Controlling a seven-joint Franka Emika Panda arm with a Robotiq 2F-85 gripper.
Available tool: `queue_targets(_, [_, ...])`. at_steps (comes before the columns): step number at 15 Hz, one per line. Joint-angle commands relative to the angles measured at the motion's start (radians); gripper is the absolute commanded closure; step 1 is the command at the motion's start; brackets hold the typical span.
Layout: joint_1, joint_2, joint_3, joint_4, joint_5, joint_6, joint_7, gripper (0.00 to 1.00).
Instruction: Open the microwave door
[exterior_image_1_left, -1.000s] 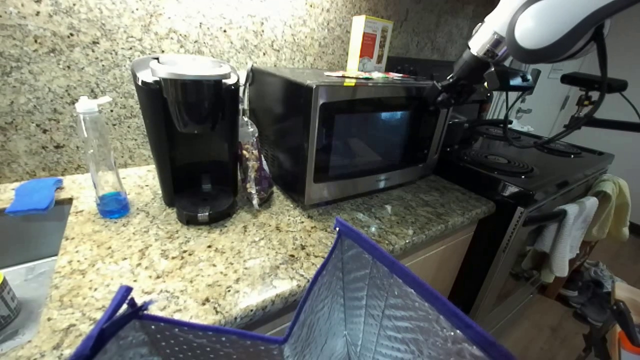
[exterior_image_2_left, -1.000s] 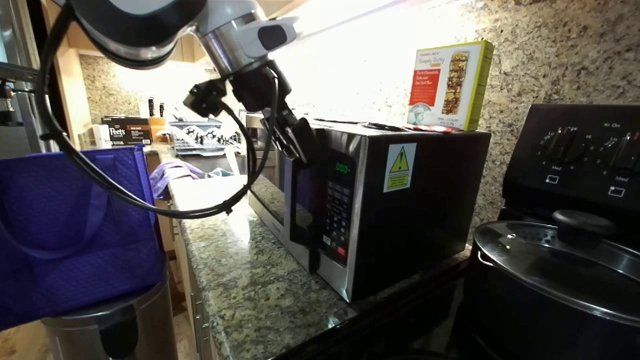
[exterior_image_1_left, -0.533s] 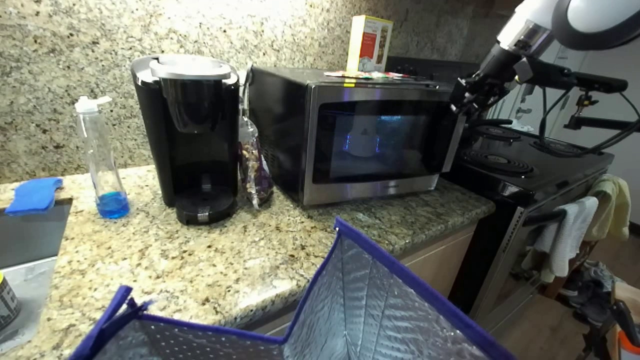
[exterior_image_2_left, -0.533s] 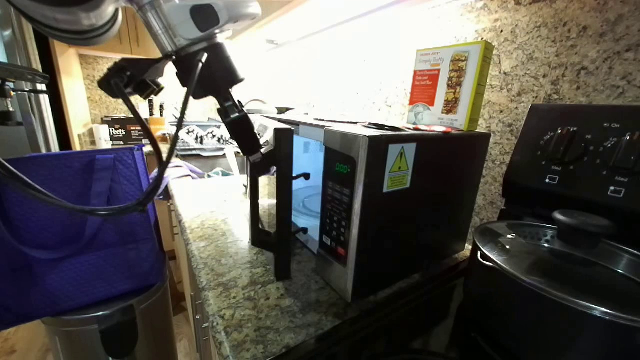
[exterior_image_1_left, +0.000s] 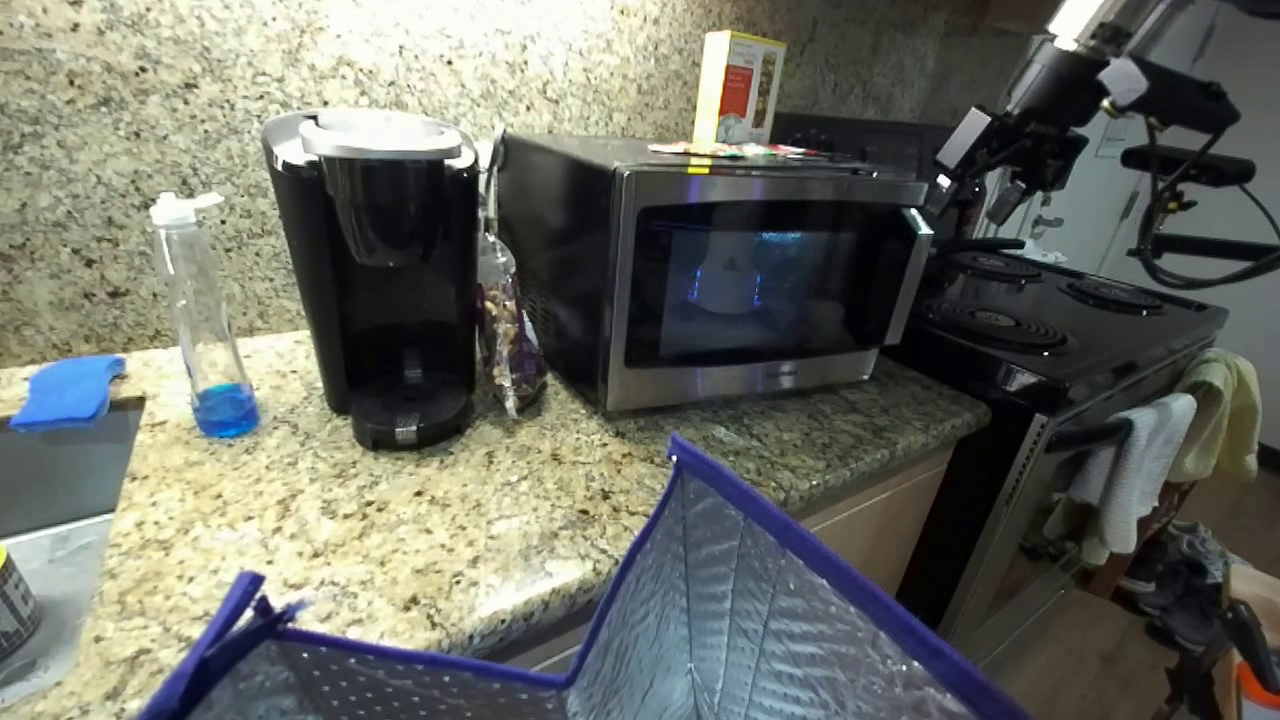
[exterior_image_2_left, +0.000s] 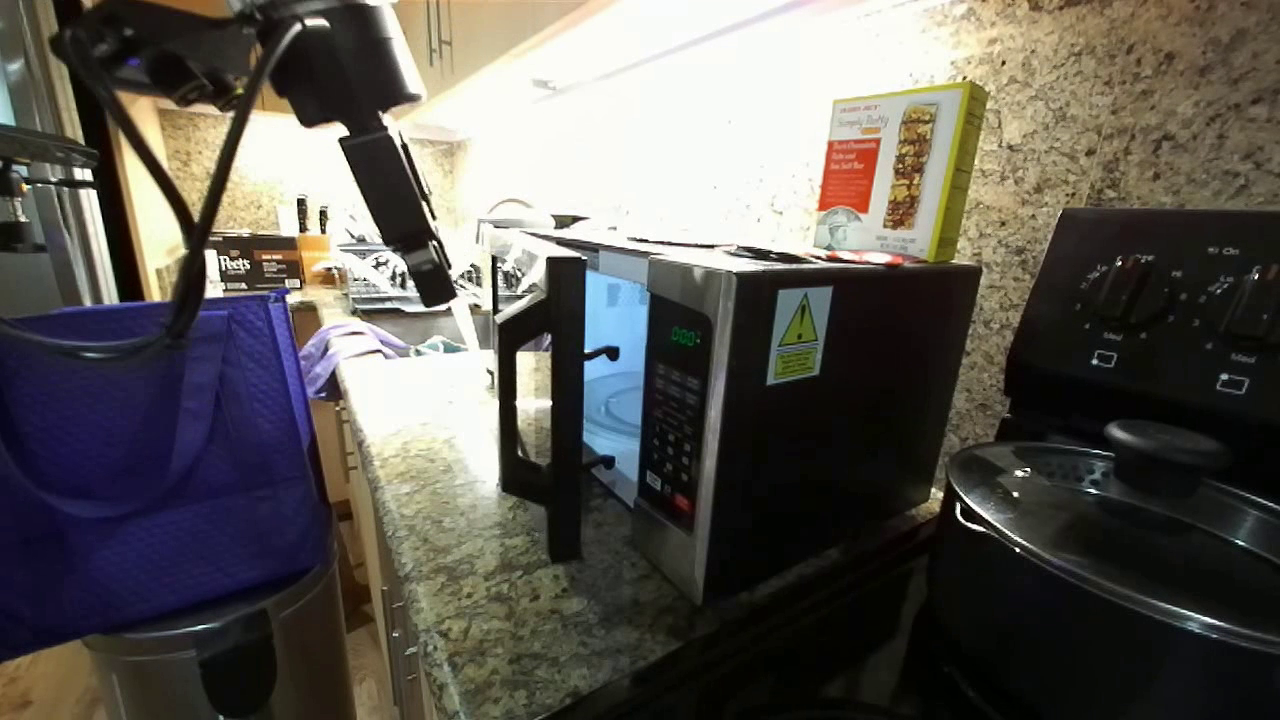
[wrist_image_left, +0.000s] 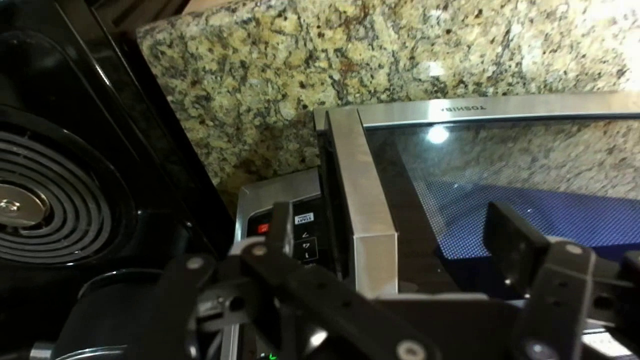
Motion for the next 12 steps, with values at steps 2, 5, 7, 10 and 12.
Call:
queue_targets(2, [-0.005,-0.094,0.017,-0.007,0.002,-0.147,-0.061,0.0])
queue_targets(5, [-0.032,-0.16,0.044,0.018,-0.068,-0.285,-0.048,0.0])
queue_targets(7, [-0.022,-0.128,0.035,0.016,-0.041,-0.244,-0.037,0.0])
queue_targets(10, [-0.025,-0.162,0.04,0.016,-0.046,-0.268,-0.037,0.0])
queue_targets(12, [-0.022,-0.129,0.042,0.068,-0.12,-0.314,-0.14,0.0])
